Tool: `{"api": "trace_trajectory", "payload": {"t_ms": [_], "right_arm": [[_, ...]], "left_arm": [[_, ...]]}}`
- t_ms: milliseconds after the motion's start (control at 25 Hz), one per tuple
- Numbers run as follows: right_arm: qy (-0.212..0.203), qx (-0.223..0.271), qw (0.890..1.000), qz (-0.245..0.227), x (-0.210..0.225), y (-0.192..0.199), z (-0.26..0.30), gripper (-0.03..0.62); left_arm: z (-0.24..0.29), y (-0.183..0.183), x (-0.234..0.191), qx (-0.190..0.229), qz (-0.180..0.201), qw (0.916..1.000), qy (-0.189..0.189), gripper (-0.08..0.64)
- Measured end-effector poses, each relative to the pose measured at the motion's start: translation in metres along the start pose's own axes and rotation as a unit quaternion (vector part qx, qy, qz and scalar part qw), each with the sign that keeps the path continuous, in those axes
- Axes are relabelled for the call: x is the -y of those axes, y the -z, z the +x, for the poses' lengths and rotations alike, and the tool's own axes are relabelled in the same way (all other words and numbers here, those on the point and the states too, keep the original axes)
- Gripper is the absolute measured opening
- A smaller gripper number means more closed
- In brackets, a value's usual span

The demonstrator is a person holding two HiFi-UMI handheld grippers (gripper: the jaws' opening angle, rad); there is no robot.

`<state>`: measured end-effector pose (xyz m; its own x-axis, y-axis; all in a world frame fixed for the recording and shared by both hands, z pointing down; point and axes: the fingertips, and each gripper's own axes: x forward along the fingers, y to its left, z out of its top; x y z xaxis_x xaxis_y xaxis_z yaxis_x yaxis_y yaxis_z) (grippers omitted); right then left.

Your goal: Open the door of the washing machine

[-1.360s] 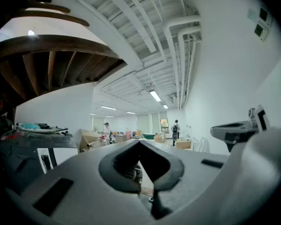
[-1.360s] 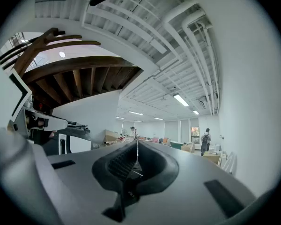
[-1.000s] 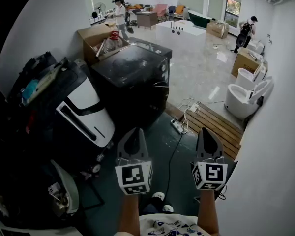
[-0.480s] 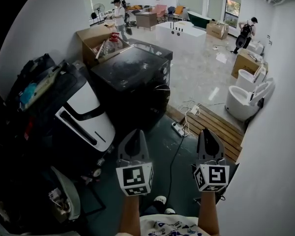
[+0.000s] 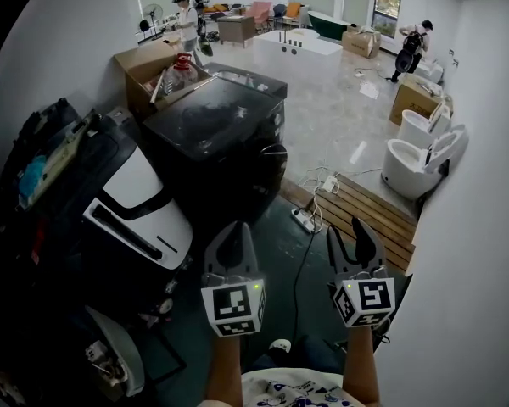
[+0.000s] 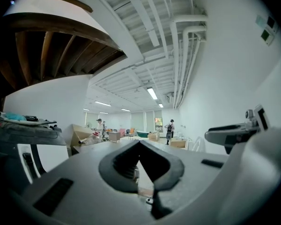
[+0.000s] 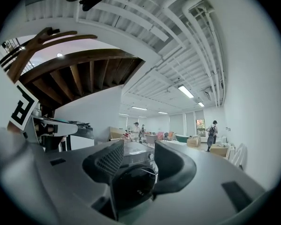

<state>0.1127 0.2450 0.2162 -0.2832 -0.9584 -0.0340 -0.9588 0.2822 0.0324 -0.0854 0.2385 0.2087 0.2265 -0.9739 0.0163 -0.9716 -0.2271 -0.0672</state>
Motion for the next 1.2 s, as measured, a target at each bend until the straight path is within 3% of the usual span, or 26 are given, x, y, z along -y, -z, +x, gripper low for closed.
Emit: {"api": "trace_trajectory", "payload": {"t_ms": [600, 1200], "right_arm": [[-0.004, -0.038, 0.999, -0.008, 0.032, 0.029, 0.065, 0.209], [-0.046, -0.038, 0.998, -0.011, 0.135, 0.038, 0.198, 0.207]], "left_arm": [[0.073, 0.025, -0.009, -0.030, -0.013, 0.9995, -0.007, 0.001], [0.220, 0.019, 0.015, -0.031, -0.021, 0.9978, -0.055, 0.001]]}}
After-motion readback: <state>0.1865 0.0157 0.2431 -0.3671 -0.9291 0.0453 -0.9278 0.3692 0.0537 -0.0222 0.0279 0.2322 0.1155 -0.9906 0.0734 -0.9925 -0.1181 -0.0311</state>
